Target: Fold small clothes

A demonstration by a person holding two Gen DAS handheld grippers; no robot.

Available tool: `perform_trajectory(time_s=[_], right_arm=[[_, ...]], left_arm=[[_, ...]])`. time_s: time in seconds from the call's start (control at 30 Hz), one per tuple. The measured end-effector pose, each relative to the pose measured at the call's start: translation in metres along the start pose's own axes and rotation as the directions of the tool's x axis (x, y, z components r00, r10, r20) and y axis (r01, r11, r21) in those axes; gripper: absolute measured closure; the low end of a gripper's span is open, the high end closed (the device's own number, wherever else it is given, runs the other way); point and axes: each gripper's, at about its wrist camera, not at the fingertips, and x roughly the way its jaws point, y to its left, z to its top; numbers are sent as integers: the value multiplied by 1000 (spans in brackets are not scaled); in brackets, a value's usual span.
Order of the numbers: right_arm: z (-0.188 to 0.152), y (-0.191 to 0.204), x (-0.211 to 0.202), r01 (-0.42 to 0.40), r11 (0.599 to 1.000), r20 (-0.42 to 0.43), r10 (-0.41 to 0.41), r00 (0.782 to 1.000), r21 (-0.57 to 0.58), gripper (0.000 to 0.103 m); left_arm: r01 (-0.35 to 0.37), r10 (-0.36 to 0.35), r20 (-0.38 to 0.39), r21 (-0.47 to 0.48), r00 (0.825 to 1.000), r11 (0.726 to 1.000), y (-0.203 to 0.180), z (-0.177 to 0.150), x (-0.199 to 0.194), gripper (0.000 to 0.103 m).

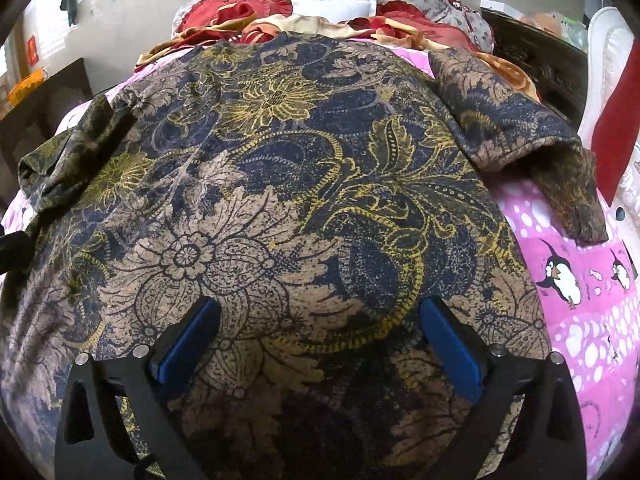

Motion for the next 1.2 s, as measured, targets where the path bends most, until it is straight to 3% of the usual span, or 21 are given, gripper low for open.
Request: perform_trajectory(time_s=[0.13,0.23,0.37,0.57,0.73,0.9,1.0,1.2], right_arm=[[0,-1,0,3,1000,1,-3,1000,-2,12],[0,-1,0,3,1000,2,-3,1000,-2,12],[0,-1,0,3,1000,2,-3,1000,-2,12],[0,-1,0,2,1000,2,-2,1000,-2,12],[0,0,0,3,1000,3,-3,1000,-2,12],[-1,-1,0,4,1000,3,-4,1000,-2,12],[-1,0,0,3,1000,3,-3,1000,-1,12],[-1,-1,0,5,1000,3,-5,1000,-3,12]], left_arm=[[-4,4,6,7,1000,1000,12,-3,0,0],[4,-6,58,37,998,999,31,-4,-6,0],[-60,51,115,76,992,995,64,2,-11,0],[-176,164,131,81,978,981,112,33,-1,1],[-155,148,129,51,981,987,137,62,-4,1],[-174,173,122,-3,977,985,124,69,-22,1],[-112,114,132,-26,985,993,99,65,-37,1],[-91,88,145,12,985,996,62,62,-47,1]])
